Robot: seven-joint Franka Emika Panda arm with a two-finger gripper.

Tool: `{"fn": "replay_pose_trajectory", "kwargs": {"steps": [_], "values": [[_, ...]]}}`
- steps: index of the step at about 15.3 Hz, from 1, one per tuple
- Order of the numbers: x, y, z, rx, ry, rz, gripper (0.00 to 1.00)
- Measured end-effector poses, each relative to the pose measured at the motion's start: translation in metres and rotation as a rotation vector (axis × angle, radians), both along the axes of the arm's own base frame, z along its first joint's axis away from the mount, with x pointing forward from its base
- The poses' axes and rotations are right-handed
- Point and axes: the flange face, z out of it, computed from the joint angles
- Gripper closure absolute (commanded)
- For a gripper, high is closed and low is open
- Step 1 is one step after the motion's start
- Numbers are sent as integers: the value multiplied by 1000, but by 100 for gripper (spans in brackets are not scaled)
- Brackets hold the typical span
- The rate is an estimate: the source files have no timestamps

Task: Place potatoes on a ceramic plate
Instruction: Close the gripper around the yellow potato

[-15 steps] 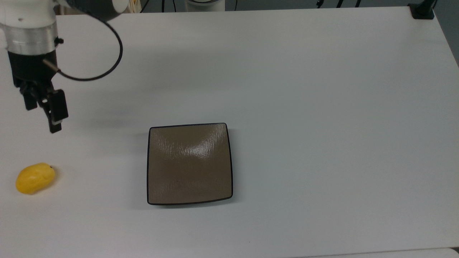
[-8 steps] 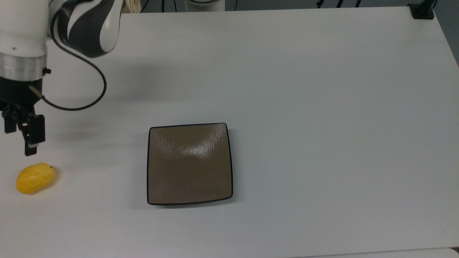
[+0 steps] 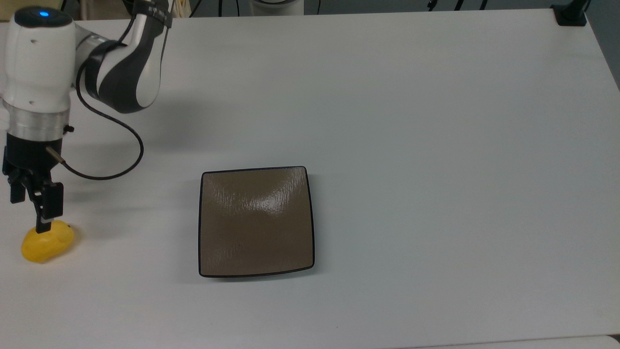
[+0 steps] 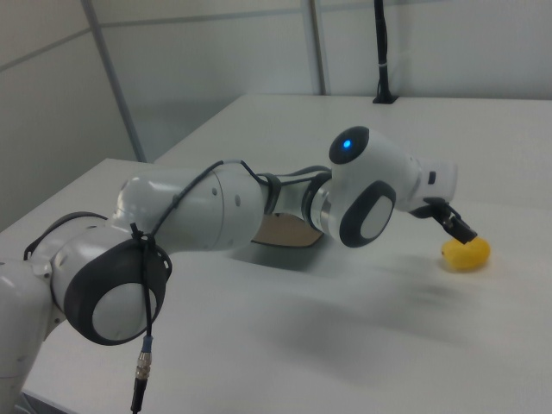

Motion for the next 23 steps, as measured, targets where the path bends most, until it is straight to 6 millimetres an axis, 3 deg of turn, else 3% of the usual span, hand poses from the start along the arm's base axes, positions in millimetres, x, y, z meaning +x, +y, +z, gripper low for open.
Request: {"fn": "replay_pose_trajectory", "kwargs": {"steps": [2,6,22,23], "values": [[2,-4,-21,-4,-1,-1,0],[6,-8,-41,-12,2,1,0],[10,-1,-80,-71,-18,45,0],[11,-1,-81,-77,-14,52,7]]}}
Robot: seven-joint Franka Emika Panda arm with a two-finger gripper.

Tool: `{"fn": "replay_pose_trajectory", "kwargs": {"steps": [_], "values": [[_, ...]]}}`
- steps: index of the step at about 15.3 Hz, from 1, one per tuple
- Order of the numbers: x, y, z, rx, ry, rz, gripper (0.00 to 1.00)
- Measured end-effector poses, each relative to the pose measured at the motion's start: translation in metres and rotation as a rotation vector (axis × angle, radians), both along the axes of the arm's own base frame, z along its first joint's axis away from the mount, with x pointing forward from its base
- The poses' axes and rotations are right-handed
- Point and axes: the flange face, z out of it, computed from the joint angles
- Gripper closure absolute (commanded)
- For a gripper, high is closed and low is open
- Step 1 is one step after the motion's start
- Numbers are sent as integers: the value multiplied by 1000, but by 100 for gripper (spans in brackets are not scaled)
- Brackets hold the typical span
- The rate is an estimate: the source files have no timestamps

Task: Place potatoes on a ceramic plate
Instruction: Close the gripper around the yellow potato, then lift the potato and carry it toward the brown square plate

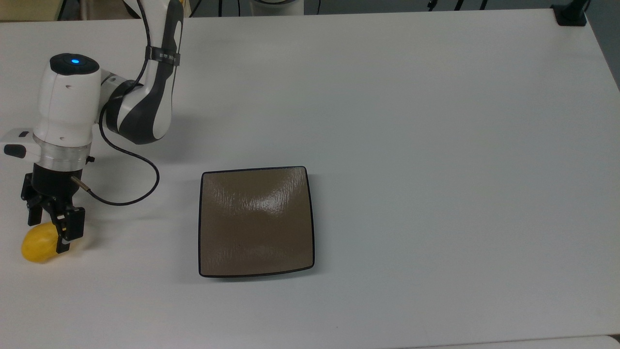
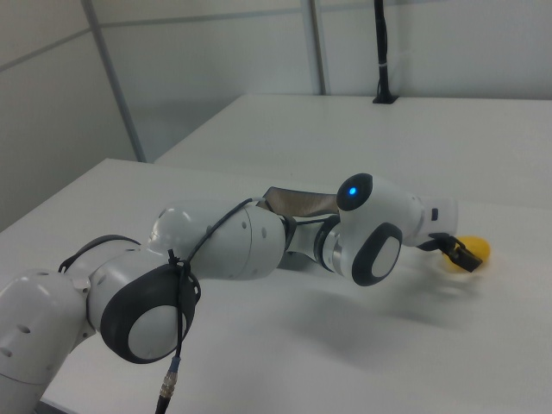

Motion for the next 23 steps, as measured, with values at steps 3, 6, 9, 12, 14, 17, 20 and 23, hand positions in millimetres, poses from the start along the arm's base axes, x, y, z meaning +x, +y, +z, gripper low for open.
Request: {"fn": "replay_pose_trajectory", "kwargs": {"steps": [3,6,9,12,14,17,20,23], "values": [[1,2,0,-35,16,37,50],[1,3,1,-46,19,49,76],[2,3,1,-49,19,52,81],[2,3,3,-52,16,54,81],[3,4,14,-56,3,55,83],[4,6,53,-77,-38,63,83],[2,16,102,-65,-31,66,83],[-3,45,154,-17,39,85,83]]}}
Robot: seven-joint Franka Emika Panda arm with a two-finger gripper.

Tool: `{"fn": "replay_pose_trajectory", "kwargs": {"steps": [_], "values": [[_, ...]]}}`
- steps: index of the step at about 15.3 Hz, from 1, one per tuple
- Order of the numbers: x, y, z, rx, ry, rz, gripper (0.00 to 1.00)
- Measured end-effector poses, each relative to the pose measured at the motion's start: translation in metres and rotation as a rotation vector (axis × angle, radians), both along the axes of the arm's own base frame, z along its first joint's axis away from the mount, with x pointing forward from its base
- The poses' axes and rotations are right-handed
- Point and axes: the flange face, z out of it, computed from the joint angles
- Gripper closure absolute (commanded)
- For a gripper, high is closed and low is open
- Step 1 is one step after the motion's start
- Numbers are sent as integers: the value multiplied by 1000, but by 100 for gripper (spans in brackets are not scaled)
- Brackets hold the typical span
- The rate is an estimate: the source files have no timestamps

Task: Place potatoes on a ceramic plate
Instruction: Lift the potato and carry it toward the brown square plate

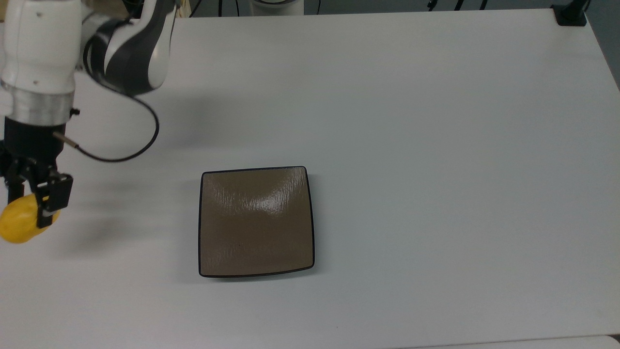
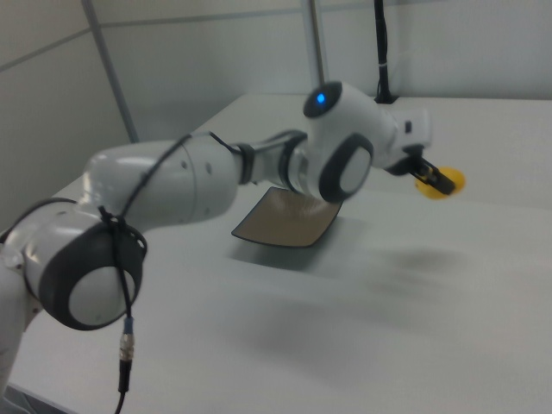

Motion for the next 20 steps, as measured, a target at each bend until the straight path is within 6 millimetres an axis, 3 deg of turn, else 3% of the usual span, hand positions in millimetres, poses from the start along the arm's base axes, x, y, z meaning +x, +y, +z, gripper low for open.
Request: {"fn": "replay_pose_trajectory", "kwargs": {"steps": [6,10,16,20], "values": [[-28,84,86,142,107,73,83],[-53,150,117,201,201,163,83],[-88,218,121,182,317,365,83],[-102,256,94,122,387,564,82]]}}
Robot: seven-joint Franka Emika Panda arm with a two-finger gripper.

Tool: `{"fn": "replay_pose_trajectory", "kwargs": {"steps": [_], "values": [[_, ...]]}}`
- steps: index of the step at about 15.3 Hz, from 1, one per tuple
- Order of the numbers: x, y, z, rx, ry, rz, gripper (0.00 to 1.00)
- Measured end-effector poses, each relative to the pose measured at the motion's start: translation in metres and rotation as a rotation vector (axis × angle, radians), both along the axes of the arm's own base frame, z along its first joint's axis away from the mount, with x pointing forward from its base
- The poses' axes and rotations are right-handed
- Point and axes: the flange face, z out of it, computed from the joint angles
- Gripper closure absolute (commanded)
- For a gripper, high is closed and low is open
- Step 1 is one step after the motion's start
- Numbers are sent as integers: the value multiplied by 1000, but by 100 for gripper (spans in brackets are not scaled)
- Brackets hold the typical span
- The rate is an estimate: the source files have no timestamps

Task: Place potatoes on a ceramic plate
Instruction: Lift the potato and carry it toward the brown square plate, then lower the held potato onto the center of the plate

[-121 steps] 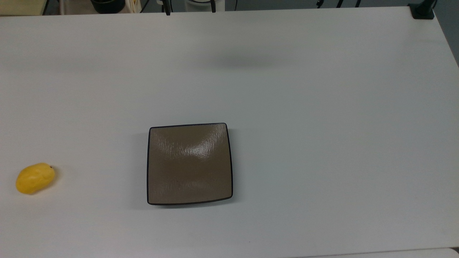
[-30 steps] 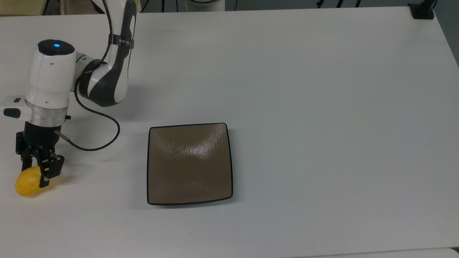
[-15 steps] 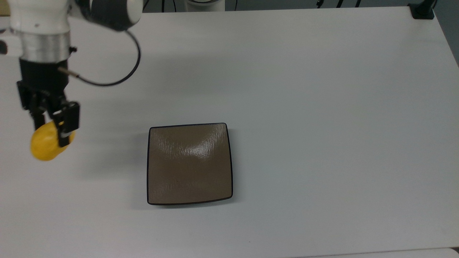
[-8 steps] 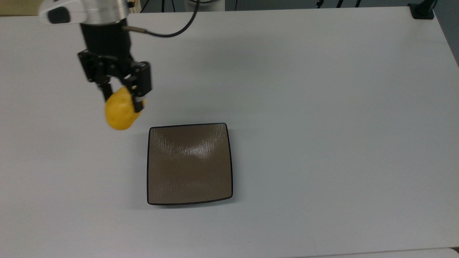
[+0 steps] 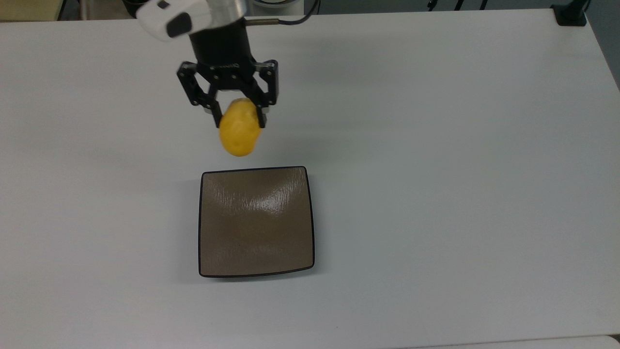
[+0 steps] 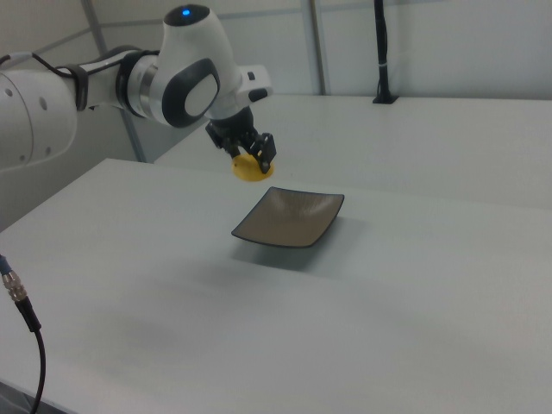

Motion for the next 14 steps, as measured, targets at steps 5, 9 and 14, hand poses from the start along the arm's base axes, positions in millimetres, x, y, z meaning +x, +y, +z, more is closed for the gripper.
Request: {"fn": "replay_pose_trajectory", "kwargs": {"steps": [5,9,14], "values": [[13,3,-48,-12,-1,140,81],[37,4,-90,-35,-88,131,80],[55,8,-133,-59,-164,126,77]]}}
